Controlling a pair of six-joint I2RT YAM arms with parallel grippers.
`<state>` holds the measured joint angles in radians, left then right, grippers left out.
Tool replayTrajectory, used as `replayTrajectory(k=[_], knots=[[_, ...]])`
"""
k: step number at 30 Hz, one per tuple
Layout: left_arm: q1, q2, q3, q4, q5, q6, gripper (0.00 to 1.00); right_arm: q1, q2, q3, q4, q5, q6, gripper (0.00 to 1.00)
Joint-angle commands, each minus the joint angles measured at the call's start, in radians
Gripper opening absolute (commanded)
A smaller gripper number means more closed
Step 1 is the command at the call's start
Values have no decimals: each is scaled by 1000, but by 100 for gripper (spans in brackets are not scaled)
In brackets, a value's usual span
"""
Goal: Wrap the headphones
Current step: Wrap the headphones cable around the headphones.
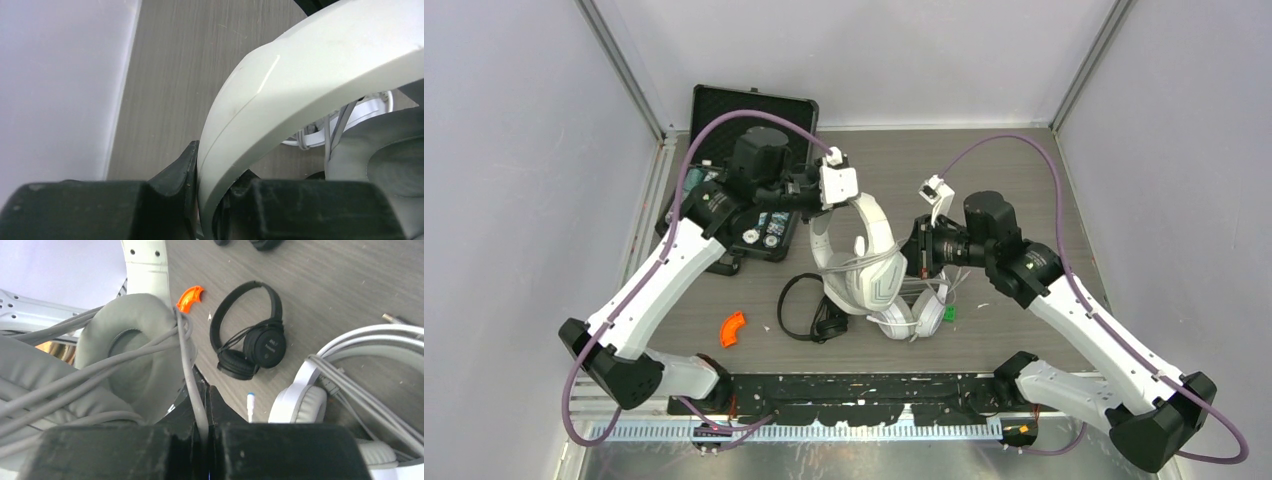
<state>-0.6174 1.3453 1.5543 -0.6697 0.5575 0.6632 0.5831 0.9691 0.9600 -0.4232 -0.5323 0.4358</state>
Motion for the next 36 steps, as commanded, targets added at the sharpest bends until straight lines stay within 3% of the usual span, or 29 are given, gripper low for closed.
replayTrajectory(k=[1, 9, 14, 18, 30, 36], knots=[[3, -79, -67, -68, -98, 224, 0, -21, -13, 93, -70, -9, 27, 0], [-5, -104, -101, -59, -98, 346, 0, -21, -28, 74, -90, -106, 23, 8], [-13, -82, -86, -91, -150, 431, 0, -21, -12, 83, -89, -172, 35, 0], [-34, -77, -87, -86, -210, 487, 0, -22, -5, 92, -88, -227, 52, 0], [-79, -107, -207, 134, -413, 674, 0, -21, 28, 95, -52, -380, 107, 4], [-79, -100, -207, 161, -426, 708, 0, -21, 38, 73, 23, -418, 173, 7]])
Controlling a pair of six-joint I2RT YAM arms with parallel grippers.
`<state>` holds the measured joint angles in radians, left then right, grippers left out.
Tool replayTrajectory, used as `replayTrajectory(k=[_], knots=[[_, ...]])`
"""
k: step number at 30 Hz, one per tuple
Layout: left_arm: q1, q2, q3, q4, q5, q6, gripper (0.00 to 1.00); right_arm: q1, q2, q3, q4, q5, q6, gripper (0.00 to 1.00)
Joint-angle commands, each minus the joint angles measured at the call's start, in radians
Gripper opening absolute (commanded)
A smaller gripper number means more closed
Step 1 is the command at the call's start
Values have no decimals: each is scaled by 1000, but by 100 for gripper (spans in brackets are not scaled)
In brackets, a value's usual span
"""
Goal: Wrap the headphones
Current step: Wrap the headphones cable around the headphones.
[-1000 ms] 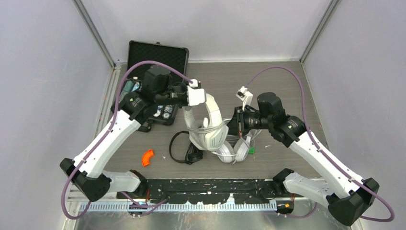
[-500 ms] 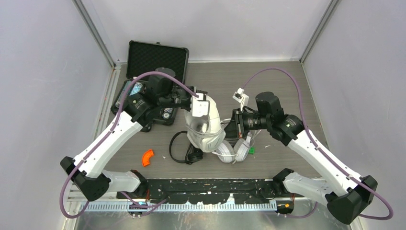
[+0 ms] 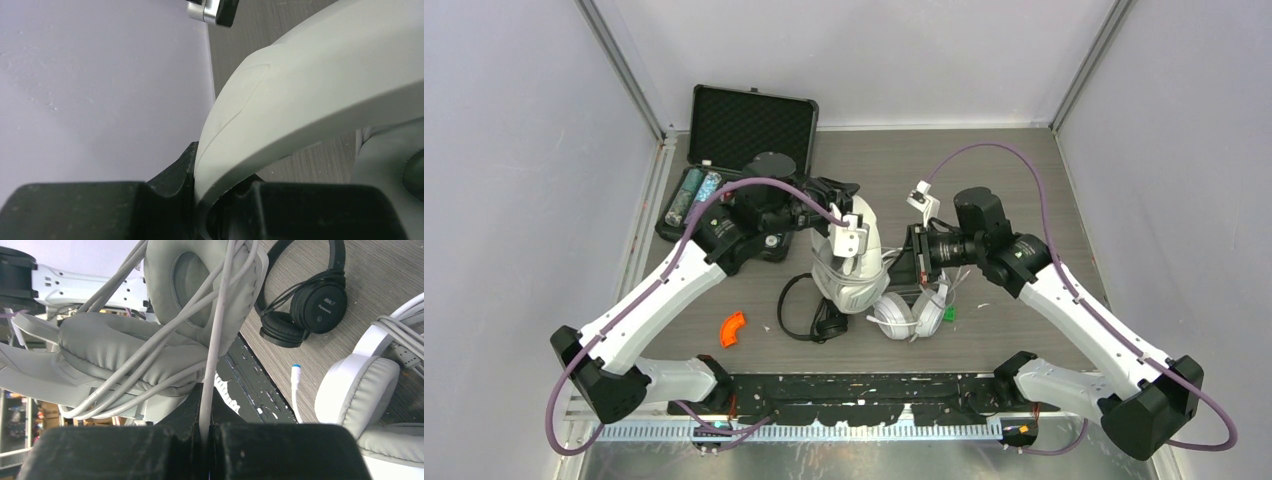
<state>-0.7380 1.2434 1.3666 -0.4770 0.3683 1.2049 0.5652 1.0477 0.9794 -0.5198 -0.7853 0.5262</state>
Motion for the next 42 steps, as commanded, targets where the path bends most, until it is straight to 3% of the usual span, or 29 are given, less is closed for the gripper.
replayTrajectory(k=[1, 4, 8, 13, 16, 24, 31, 42], knots=[[41, 3, -23, -23, -230, 169, 0, -3, -36, 42, 153, -176, 108, 11], [42, 5, -30, 4, -225, 168, 0, -2, -26, -2, 262, -202, 186, 13], [41, 15, -30, 9, -242, 170, 0, -4, -3, 8, 286, -226, 201, 2], [42, 4, -43, 27, -242, 153, 0, -2, 0, -1, 297, -236, 221, 16], [41, 2, -53, 58, -255, 128, 0, -3, -7, -13, 317, -229, 240, 11], [41, 10, -38, 130, -311, -85, 0, -3, -40, -27, 358, -173, 259, 13], [42, -28, -87, 196, -479, -234, 0, -3, -50, -23, 419, -96, 301, 6], [39, -56, -42, 73, -668, -492, 0, -2, -21, -17, 611, -69, 454, 14]])
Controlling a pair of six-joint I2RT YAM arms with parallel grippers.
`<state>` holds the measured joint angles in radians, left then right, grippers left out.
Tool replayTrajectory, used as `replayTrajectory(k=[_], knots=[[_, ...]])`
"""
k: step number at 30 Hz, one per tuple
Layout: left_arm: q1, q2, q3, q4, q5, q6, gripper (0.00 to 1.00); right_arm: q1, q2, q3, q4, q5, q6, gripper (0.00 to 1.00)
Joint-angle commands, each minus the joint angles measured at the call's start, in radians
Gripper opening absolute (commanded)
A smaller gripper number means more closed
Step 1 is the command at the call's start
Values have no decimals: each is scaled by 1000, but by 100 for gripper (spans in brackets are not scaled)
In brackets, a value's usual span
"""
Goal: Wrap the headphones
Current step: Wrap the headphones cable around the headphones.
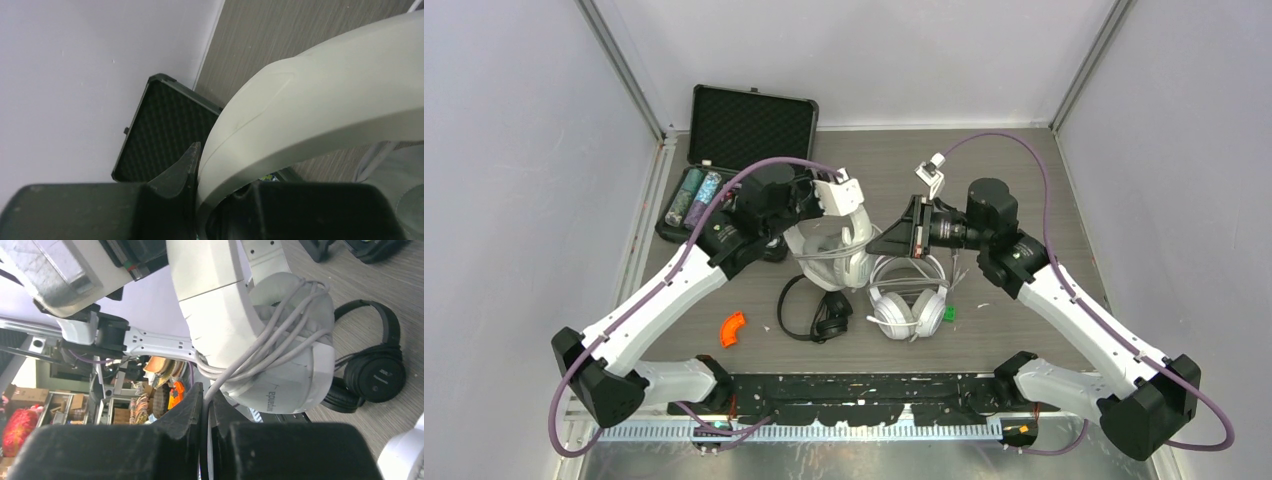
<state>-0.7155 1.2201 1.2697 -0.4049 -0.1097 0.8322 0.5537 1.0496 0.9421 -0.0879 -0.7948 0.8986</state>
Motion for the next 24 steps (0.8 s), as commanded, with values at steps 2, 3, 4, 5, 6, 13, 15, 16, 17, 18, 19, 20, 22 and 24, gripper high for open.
replayTrajectory(k=[2, 3, 4, 5, 6, 13, 15, 16, 17, 18, 19, 20, 22, 24], knots=[[15, -34, 57, -16, -209, -156, 0, 14, -19, 24, 189, -43, 82, 18], [13, -31, 62, -28, -225, -180, 0, 20, -17, 31, 192, -38, 80, 18], [12, -25, 73, -45, -245, -208, 0, 25, -14, 37, 195, -33, 80, 19], [11, -15, 92, -71, -264, -237, 0, 33, -10, 45, 199, -28, 80, 19], [11, -2, 116, -98, -283, -271, 0, 39, -5, 53, 199, -24, 80, 19], [-10, 59, 228, -213, -395, -462, 0, 52, 24, 112, 153, 15, 49, 20], [-10, 67, 249, -226, -417, -523, 0, 53, 28, 115, 157, 34, 44, 20], [-11, 69, 262, -233, -424, -561, 0, 53, 29, 115, 156, 45, 41, 20], [-11, 70, 276, -242, -426, -595, 0, 53, 33, 115, 155, 51, 37, 19], [-12, 70, 284, -247, -428, -626, 0, 53, 37, 115, 154, 56, 34, 19], [-13, 70, 290, -248, -436, -660, 0, 54, 41, 115, 152, 60, 29, 20], [-13, 71, 297, -253, -444, -688, 0, 55, 46, 116, 148, 65, 25, 20], [-15, 80, 316, -270, -467, -746, 0, 54, 49, 116, 145, 81, 20, 19], [-16, 86, 332, -283, -476, -802, 0, 59, 50, 115, 150, 86, 14, 20]])
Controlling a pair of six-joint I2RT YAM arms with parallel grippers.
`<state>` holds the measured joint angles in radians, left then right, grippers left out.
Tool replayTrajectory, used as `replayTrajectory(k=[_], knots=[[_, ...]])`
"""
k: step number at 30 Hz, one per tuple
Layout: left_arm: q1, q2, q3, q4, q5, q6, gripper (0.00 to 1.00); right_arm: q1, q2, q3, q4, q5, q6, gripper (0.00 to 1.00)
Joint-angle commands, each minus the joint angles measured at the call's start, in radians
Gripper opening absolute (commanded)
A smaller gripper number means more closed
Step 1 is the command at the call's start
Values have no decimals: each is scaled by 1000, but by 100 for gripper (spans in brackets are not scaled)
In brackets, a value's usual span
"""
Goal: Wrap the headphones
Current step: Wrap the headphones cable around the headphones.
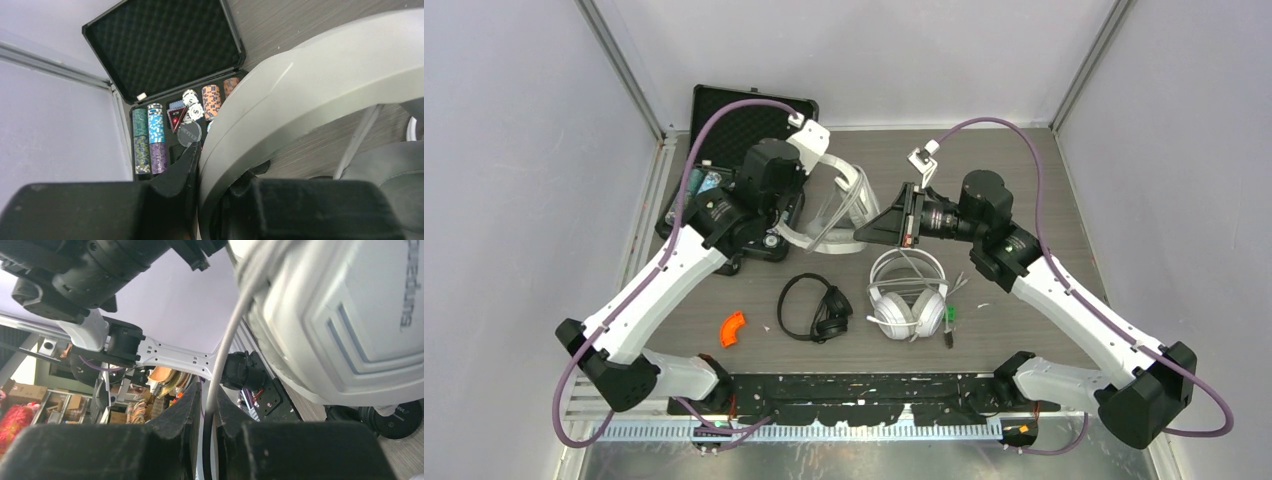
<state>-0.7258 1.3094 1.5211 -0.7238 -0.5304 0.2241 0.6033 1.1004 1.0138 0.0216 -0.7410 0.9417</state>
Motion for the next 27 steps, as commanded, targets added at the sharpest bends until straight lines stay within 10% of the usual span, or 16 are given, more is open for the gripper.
replayTrajectory(k=[1, 27], knots=[[-7, -3, 83, 36, -53, -211, 0, 11, -2, 43, 43, 36, -34, 20], [-24, 110, 258, 78, -119, -675, 0, 143, -60, 27, -98, 390, -359, 19]])
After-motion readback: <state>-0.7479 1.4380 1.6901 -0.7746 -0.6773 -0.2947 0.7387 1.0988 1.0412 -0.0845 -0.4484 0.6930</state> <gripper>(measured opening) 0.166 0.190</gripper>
